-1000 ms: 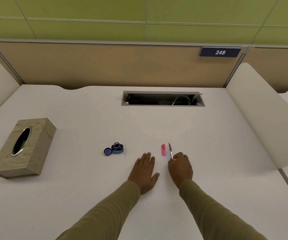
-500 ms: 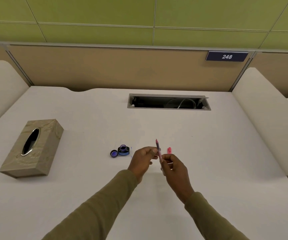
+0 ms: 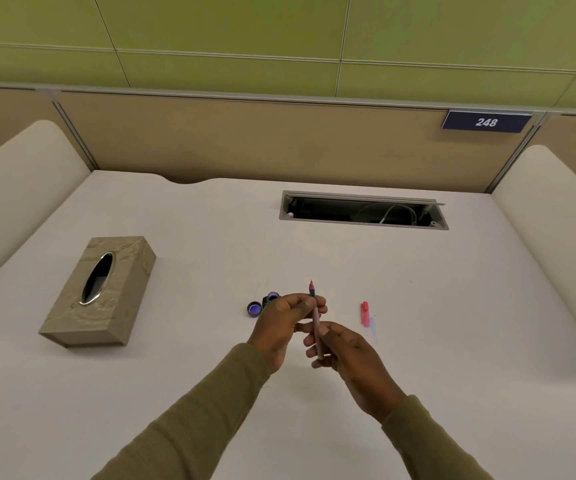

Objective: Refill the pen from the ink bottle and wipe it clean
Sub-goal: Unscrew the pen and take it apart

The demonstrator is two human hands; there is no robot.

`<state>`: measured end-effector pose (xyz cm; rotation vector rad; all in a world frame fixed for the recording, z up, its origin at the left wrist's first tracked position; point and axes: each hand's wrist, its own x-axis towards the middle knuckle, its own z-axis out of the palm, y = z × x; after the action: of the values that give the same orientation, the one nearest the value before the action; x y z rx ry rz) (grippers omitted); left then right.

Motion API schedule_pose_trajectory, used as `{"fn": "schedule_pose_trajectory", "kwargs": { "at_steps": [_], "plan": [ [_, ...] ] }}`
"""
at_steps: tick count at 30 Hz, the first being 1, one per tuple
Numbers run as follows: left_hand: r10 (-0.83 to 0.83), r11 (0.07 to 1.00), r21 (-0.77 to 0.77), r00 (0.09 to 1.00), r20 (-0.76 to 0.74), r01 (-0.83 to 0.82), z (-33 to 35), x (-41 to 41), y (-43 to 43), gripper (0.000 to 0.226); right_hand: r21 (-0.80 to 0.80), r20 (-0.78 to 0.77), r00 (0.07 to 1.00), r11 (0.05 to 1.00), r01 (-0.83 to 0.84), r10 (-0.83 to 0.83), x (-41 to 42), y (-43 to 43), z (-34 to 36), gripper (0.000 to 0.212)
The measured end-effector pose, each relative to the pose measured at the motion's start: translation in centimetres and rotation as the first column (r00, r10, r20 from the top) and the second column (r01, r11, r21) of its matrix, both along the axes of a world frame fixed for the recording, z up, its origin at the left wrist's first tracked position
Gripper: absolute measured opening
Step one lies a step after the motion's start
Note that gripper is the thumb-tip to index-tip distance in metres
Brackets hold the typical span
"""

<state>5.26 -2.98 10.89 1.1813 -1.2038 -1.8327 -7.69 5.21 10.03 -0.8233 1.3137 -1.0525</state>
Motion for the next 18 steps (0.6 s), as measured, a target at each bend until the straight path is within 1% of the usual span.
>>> {"fn": "schedule_pose_trajectory", "kwargs": {
  "at_steps": [2, 5, 11, 16, 18],
  "plan": [
    [0.012, 1.000, -0.008, 1.000, 0.006, -0.012, 0.3, 0.6, -0.1, 0.022, 0.006, -0.007, 1.000, 1.000, -0.023, 0.023, 0.5, -0.2, 0.0, 0.034],
    [0.026, 0.999, -0.042, 0.999, 0.048, -0.024, 0.6, 1.2, -0.3, 0.021, 0.011, -0.051, 0.999, 1.000, -0.006, 0.006, 1.2, -0.7, 0.0, 0.032],
    [0.065, 0.995, -0.079, 0.995, 0.074, -0.059, 0.8, 2.2, -0.7, 0.022, -0.031, -0.194, 0.978, 0.996, 0.078, -0.082, 2.9, -1.4, 0.0, 0.026],
    [0.062, 0.994, -0.093, 0.995, 0.081, -0.054, 0.7, 3.2, -1.3, 0.024, -0.045, -0.252, 0.957, 0.990, 0.137, -0.143, 4.4, -1.8, -0.1, 0.023],
    [0.060, 0.994, -0.097, 0.995, 0.079, -0.052, 0.7, 3.5, -1.4, 0.023, -0.057, -0.260, 0.950, 0.985, 0.163, -0.172, 4.9, -1.9, -0.2, 0.016]
  ]
}}
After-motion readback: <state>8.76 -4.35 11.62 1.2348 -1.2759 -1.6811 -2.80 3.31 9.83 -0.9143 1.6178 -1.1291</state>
